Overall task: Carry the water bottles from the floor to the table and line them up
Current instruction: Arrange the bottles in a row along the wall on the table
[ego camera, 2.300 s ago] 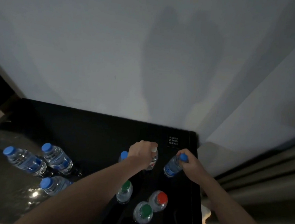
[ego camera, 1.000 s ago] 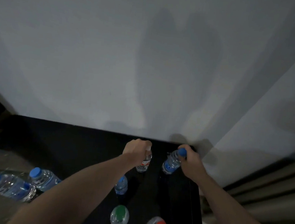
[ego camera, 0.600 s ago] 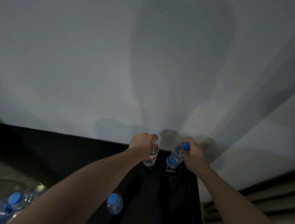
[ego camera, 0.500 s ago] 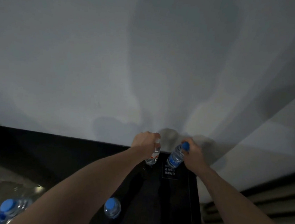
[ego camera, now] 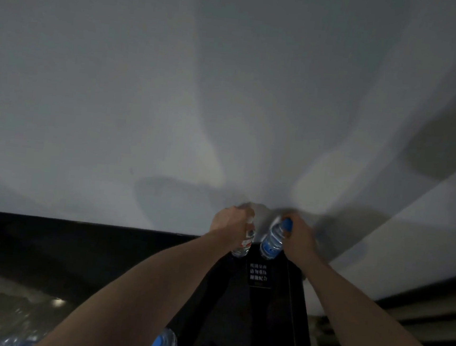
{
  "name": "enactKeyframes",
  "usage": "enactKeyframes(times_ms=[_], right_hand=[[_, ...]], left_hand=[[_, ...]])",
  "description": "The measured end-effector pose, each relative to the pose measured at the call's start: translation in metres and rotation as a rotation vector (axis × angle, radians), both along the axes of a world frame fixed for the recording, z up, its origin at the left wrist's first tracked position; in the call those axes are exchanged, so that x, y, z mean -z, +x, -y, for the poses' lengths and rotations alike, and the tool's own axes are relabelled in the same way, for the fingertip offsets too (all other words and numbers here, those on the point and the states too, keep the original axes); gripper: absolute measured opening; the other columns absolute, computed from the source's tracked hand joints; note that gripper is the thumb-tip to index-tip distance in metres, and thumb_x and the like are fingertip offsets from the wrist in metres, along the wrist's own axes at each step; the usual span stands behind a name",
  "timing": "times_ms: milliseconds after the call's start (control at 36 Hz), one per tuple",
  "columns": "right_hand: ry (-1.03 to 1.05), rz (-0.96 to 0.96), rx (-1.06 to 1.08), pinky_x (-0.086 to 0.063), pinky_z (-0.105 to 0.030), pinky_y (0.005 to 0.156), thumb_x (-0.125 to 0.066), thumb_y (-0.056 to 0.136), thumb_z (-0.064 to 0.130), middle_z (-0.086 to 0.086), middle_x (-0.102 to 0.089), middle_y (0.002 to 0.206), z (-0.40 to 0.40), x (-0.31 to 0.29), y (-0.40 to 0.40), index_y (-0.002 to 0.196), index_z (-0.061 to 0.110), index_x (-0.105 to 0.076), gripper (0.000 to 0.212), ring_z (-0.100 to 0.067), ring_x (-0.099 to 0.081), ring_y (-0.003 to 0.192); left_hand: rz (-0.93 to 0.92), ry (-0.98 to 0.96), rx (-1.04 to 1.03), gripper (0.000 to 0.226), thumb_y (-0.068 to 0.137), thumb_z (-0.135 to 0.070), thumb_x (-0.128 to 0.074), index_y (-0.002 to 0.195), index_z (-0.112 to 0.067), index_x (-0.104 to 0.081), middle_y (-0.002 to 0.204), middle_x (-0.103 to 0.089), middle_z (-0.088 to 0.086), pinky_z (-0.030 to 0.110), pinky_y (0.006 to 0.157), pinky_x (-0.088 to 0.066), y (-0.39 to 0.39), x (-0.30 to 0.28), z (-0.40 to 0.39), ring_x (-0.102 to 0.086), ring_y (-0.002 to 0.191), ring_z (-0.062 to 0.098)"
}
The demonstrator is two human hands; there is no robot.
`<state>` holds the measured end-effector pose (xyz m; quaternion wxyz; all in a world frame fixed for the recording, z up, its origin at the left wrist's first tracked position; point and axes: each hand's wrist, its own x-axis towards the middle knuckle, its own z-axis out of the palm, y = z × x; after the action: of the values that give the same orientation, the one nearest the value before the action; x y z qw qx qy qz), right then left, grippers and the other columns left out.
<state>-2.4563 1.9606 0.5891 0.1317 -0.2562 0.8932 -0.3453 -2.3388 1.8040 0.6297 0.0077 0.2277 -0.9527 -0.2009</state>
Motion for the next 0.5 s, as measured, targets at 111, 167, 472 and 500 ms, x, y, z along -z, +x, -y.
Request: enactKeyframes(times_ms=[111,167,472,500], right_hand=[[-0.038,-0.027,-0.010,-0.046,-0.031,0.078,-0.047,0.091,-0.007,-0.010,-0.064,0.108,-0.002,0.002,-0.004,0.113,0.009,-0.059,0.030,-0.022,-0.060,0.094],[-0.043,-0.055,-0.027,-0.042,-0.028,0.080,-0.048,0.090,-0.010,-0.008,-0.062,0.112,-0.002,0.004,-0.005,0.114,0.010,-0.061,0.034,-0.019,-0.057,0.094],[-0.015,-0.100,0.045,-0.047,-0.036,0.083,-0.063,0.086,-0.005,-0.017,-0.058,0.110,-0.007,0.020,-0.017,0.115,0.006,-0.062,0.031,-0.034,-0.059,0.097],[-0.017,-0.101,0.062,-0.047,-0.036,0.081,-0.064,0.086,-0.003,-0.018,-0.059,0.109,-0.008,0.022,-0.019,0.114,0.005,-0.062,0.029,-0.034,-0.059,0.096]], left_hand=[[-0.011,-0.009,0.008,0.021,0.097,-0.019,-0.061,0.118,-0.021,-0.063,0.105,-0.071,0.008,0.031,0.068,-0.041,-0.008,0.003,-0.002,-0.066,0.086,0.029],[-0.016,-0.012,0.023,0.022,0.097,-0.019,-0.061,0.119,-0.021,-0.062,0.108,-0.072,0.008,0.032,0.069,-0.045,-0.012,0.004,-0.003,-0.068,0.092,0.030],[-0.033,0.044,-0.031,0.026,0.098,-0.027,-0.060,0.120,-0.014,-0.057,0.100,-0.072,0.011,0.033,0.065,-0.043,-0.021,0.011,-0.010,-0.068,0.087,0.032],[-0.028,0.056,-0.052,0.029,0.098,-0.029,-0.061,0.121,-0.014,-0.056,0.098,-0.071,0.009,0.033,0.065,-0.044,-0.021,0.011,-0.010,-0.066,0.085,0.031]])
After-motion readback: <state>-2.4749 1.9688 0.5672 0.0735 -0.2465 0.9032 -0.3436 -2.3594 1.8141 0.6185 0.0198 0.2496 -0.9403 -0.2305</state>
